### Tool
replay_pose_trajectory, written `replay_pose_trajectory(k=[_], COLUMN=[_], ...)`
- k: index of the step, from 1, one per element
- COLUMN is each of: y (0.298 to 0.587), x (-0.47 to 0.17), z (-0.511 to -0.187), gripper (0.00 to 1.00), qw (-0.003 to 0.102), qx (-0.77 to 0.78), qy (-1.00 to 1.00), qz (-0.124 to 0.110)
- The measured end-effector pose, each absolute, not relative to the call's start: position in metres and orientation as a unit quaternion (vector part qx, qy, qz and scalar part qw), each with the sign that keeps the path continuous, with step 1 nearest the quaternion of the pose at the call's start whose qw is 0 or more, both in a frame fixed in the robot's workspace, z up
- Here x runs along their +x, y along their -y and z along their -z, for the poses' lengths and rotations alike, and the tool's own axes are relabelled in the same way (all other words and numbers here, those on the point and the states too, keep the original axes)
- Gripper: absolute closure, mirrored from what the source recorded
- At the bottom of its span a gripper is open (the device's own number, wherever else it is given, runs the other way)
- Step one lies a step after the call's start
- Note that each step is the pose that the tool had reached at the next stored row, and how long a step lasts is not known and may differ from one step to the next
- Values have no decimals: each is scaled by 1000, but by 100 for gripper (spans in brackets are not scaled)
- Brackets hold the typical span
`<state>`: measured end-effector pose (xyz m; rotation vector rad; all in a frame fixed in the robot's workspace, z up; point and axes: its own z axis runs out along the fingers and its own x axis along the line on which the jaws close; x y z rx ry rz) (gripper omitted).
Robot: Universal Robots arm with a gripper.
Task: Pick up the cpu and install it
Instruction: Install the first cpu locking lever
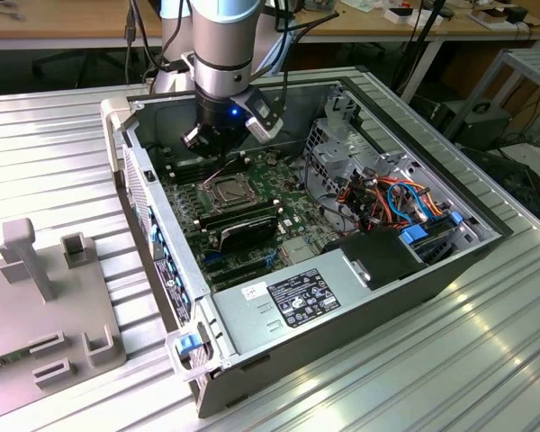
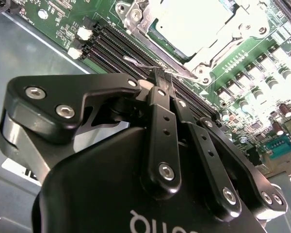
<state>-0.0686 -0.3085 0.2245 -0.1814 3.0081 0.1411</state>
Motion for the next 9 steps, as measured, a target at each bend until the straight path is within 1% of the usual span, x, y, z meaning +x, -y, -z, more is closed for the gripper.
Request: replay_pose_trajectory(k=[9], y=[308], x=[-66], z=[-216], gripper=[89], qw=[62], qx=[-60], qy=[-995], qz=[-45])
